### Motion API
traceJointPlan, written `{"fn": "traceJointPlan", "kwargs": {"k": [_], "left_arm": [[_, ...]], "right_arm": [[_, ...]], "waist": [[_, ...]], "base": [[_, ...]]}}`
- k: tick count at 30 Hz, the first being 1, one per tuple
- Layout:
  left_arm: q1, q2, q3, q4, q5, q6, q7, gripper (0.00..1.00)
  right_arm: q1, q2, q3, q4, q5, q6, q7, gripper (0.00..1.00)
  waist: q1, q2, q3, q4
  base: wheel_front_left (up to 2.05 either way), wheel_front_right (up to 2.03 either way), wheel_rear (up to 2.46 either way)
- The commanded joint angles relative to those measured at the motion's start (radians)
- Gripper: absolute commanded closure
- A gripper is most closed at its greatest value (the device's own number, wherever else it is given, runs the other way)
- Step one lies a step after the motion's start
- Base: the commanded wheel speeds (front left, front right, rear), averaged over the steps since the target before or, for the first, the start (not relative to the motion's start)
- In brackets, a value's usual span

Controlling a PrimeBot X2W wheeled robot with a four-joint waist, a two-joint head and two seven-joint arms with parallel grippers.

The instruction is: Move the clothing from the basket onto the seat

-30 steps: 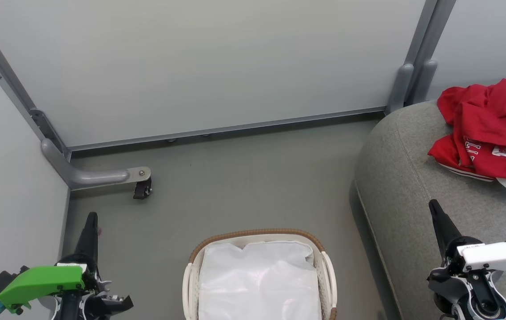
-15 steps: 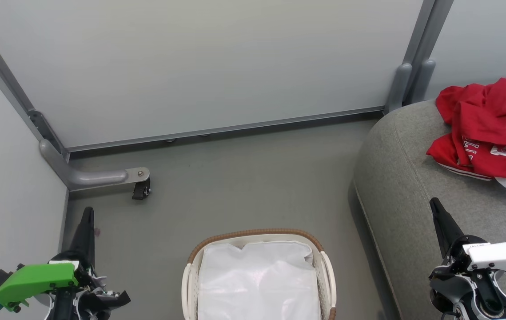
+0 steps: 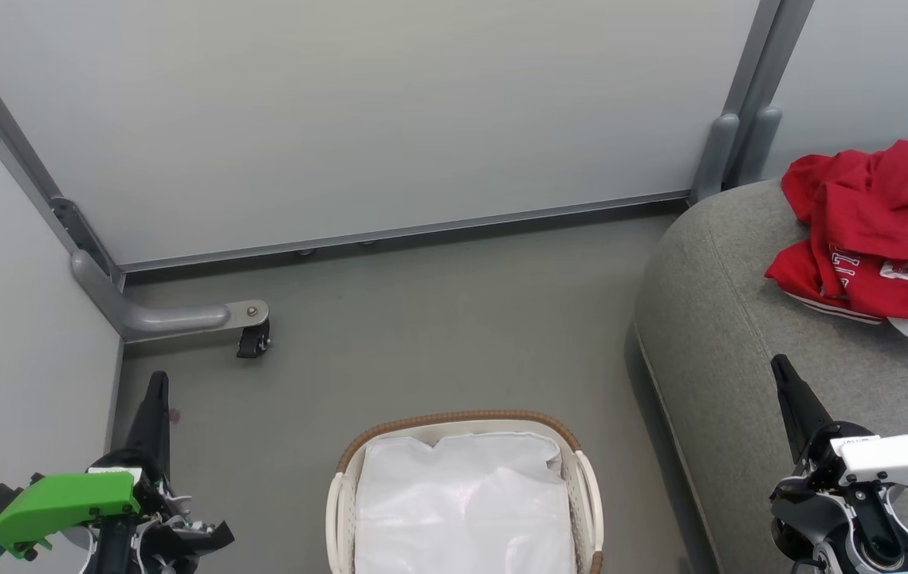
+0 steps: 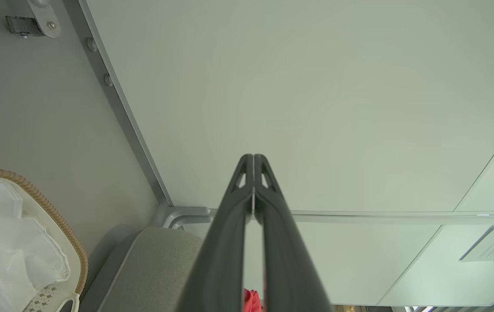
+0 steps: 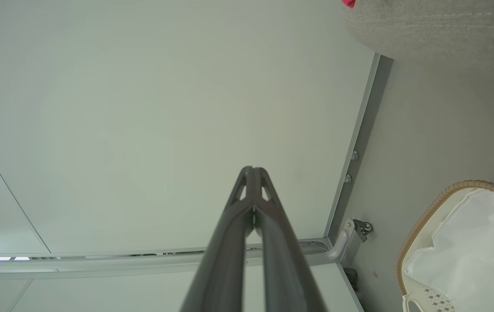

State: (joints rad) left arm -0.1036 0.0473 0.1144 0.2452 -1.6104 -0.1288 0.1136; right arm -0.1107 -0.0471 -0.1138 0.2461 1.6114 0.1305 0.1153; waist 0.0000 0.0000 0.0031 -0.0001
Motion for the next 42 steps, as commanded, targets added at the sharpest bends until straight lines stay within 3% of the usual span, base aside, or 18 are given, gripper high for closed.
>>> {"fn": "traceJointPlan", "kwargs": {"k": [1,42], "left_arm": [[-0.010,0.005,0.002,-0.002,-0.005,-0.004,0.004,1.00],[-0.010,0.005,0.002,-0.002,-0.005,-0.004,0.004,1.00]], "right_arm": [[0.005,-0.006,-0.002,-0.004,0.003,0.000,0.001,1.00],[0.005,-0.006,-0.002,-0.004,0.003,0.000,0.001,1.00]], "waist": [[0.0000,0.0000,0.000,0.000],[0.0000,0.0000,0.000,0.000]], "base": [[0.00,0.00,0.00],[0.00,0.00,0.00]]}}
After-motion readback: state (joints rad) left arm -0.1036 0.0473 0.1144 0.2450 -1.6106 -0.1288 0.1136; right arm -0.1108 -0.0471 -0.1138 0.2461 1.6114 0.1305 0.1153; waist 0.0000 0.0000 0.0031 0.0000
